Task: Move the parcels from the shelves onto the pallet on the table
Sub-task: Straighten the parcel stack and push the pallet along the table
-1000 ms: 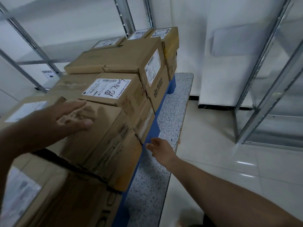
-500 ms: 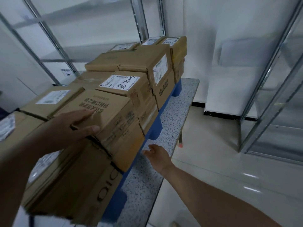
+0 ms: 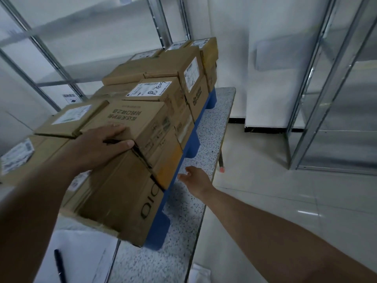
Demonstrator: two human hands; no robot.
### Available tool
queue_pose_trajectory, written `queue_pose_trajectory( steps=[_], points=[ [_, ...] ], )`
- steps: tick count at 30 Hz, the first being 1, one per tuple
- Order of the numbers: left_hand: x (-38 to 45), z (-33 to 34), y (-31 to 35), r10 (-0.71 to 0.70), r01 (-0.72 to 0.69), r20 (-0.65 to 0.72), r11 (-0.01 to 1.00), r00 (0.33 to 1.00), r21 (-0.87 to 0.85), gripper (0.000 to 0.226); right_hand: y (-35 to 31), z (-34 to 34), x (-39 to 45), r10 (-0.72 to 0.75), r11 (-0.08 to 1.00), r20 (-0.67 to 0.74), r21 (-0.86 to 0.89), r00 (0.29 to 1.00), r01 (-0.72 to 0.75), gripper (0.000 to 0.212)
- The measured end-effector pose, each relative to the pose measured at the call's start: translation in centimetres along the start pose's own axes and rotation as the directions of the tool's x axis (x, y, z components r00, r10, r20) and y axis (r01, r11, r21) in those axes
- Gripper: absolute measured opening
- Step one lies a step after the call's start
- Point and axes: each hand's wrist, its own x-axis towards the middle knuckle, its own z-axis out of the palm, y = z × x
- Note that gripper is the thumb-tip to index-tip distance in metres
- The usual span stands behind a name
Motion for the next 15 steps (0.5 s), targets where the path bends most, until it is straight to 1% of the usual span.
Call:
queue_pose_trajectory(
  steps=[1,2,3,4,5,6,7,11,15],
  points=[
    [0.1,0.0,-0.3,0.022,-0.022,0.002,1.000,1.000,-0.015,0.065,-0.3,0.4,0.1,0.017,1.000,-0.010,0.000,1.000,-0.017,0.055],
    [0.1,0.0,-0.7,0.041,-0.041,0.006,0.999,0.999,-0.026,0.065,-0.7,0.8,0.2,0.020,1.000,-0.016,0.012,1.000,-0.020,0.047],
    [0.2,0.0,-1.1,0.060,-0.060,0.009,0.998,0.998,-0.027,0.066,-0.7,1.4,0.5,0.030,0.999,-0.026,0.026,0.999,-0.029,0.034],
    [0.4,0.1,-1.5,0.079,-0.079,0.008,0.997,0.997,-0.019,0.065,-1.0,1.9,0.6,0.049,0.998,-0.040,0.031,0.998,-0.048,0.013],
    [0.5,0.2,-1.9,0.103,-0.103,0.002,0.995,0.995,-0.013,0.065,-1.3,2.5,0.7,0.052,0.998,-0.058,0.040,0.997,-0.049,0.017],
    [0.7,0.2,-2.3,0.125,-0.125,-0.001,0.992,0.992,-0.011,0.066,-1.3,3.2,1.0,0.059,0.997,-0.058,0.046,0.997,-0.057,0.030],
    [0.8,0.1,-2.5,0.148,-0.148,-0.002,0.989,0.989,-0.010,0.068,-1.5,3.7,1.2,0.058,0.997,-0.062,0.054,0.996,-0.054,0.035],
    [1.1,0.2,-3.8,0.216,-0.216,-0.008,0.976,0.976,0.004,0.082,-2.1,5.1,1.4,0.040,0.998,-0.096,0.043,0.995,-0.036,0.035],
    [1.3,0.6,-4.7,0.232,-0.232,-0.037,0.973,0.972,0.014,0.084,-2.2,5.7,1.7,0.019,0.999,-0.111,0.033,0.994,-0.015,0.036]
  ],
)
